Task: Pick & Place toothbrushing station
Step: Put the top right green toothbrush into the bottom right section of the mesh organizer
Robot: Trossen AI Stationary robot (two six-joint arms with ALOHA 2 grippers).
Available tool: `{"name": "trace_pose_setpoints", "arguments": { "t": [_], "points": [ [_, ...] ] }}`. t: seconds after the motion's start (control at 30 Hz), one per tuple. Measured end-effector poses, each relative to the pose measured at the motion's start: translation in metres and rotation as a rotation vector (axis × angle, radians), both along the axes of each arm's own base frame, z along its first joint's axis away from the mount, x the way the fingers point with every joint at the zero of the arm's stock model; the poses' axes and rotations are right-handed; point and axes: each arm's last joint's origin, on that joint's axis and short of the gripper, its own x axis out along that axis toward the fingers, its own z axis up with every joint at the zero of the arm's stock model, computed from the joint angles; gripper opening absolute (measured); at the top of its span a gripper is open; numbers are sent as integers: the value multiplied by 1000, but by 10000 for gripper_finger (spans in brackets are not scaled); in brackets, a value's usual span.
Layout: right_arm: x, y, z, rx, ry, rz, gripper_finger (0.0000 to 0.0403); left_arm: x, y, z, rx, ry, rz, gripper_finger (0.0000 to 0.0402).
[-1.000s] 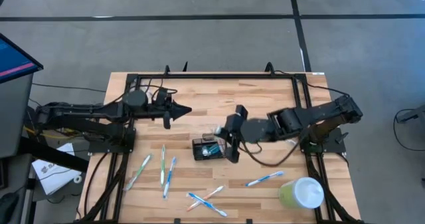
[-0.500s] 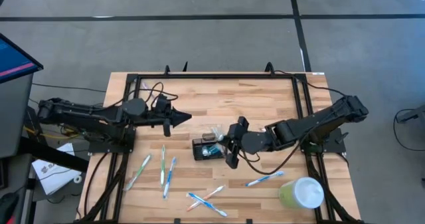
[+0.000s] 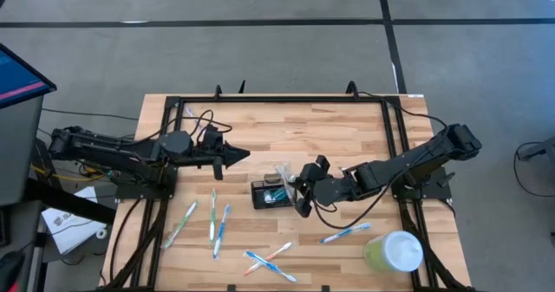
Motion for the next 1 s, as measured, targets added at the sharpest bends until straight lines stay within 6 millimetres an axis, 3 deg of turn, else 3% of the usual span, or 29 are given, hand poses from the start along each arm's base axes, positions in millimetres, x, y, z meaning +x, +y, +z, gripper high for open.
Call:
{"name": "trace_pose_setpoints", "arguments": {
  "t": [0.73, 1.0],
  "points": [
    [11, -3, -21, 55, 39, -14, 14, 0, 0, 0, 0, 1, 4, 1],
    [15, -5, -37, 75, 101, -58, 14, 0, 0, 0, 1, 2, 7, 1]
  ]
}}
